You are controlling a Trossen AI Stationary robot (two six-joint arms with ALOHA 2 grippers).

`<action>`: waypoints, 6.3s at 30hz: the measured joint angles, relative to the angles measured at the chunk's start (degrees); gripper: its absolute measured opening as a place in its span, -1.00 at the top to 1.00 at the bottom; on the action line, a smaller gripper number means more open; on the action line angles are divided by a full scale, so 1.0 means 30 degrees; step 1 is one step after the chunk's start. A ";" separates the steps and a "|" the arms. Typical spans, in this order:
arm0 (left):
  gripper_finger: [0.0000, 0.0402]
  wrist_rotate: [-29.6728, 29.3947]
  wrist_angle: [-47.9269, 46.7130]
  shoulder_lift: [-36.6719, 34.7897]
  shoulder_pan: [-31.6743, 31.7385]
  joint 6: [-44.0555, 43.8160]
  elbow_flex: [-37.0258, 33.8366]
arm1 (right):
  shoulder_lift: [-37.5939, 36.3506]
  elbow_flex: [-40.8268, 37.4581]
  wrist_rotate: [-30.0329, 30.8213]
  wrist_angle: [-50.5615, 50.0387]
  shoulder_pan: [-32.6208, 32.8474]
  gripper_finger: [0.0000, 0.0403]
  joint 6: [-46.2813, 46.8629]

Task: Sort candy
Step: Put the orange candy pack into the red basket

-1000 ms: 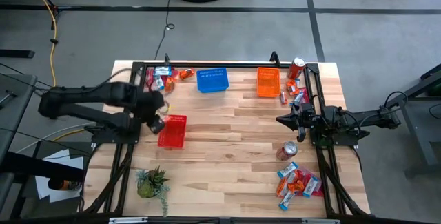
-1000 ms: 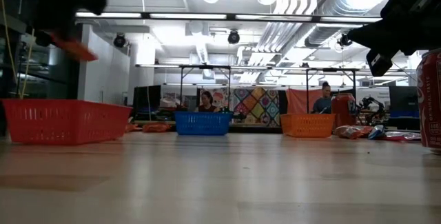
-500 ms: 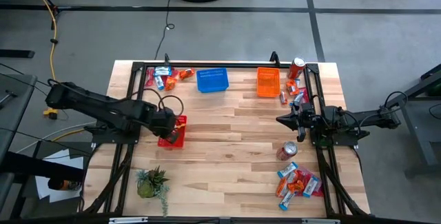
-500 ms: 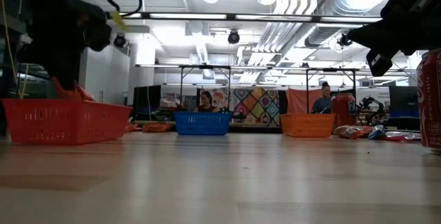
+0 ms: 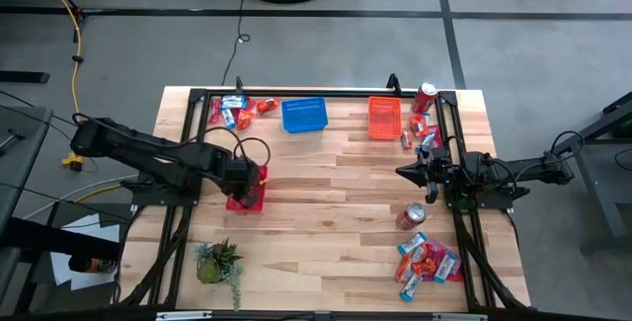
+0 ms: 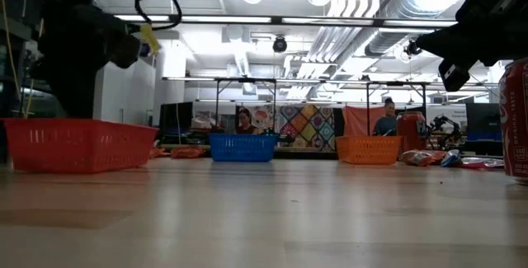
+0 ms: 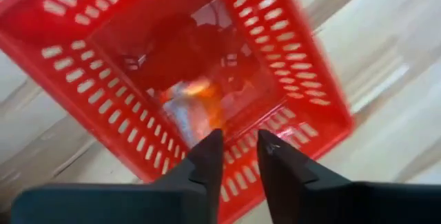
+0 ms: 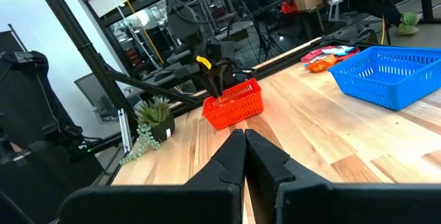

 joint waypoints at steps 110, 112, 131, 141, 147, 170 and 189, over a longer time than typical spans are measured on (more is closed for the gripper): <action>0.01 -0.1931 1.2373 -1.0296 0.7992 0.8752 0.0187 | 2.4325 1.1447 -0.0388 -1.4567 -1.3542 0.90 0.0940; 0.01 -0.2176 1.2507 -1.0797 0.7992 0.8767 0.0187 | 2.3080 1.1993 -0.0387 -1.6169 -1.3285 0.89 0.1143; 0.01 -0.1372 1.8727 -0.6431 0.7095 1.2497 0.0217 | 1.8042 1.7671 -0.0761 -0.5096 -0.4763 0.99 -0.1858; 0.01 0.0484 2.7937 -0.0368 0.5328 1.4601 0.0217 | 2.2751 1.7774 -0.0736 0.3190 -0.2570 0.99 -0.5850; 0.01 0.1277 2.9191 0.1123 0.4402 1.3974 0.0209 | 2.4664 1.9586 -0.0736 0.2652 -0.2093 0.99 -0.7463; 0.39 0.0435 2.9186 0.1620 0.3942 1.3785 0.0209 | 2.6906 2.2373 -0.0923 -0.0443 -0.1692 0.91 -0.8756; 0.99 -0.1738 1.5056 -0.6684 0.7037 1.3685 0.0224 | 2.3047 2.2890 0.2263 -1.0549 -0.1570 -0.12 -0.3724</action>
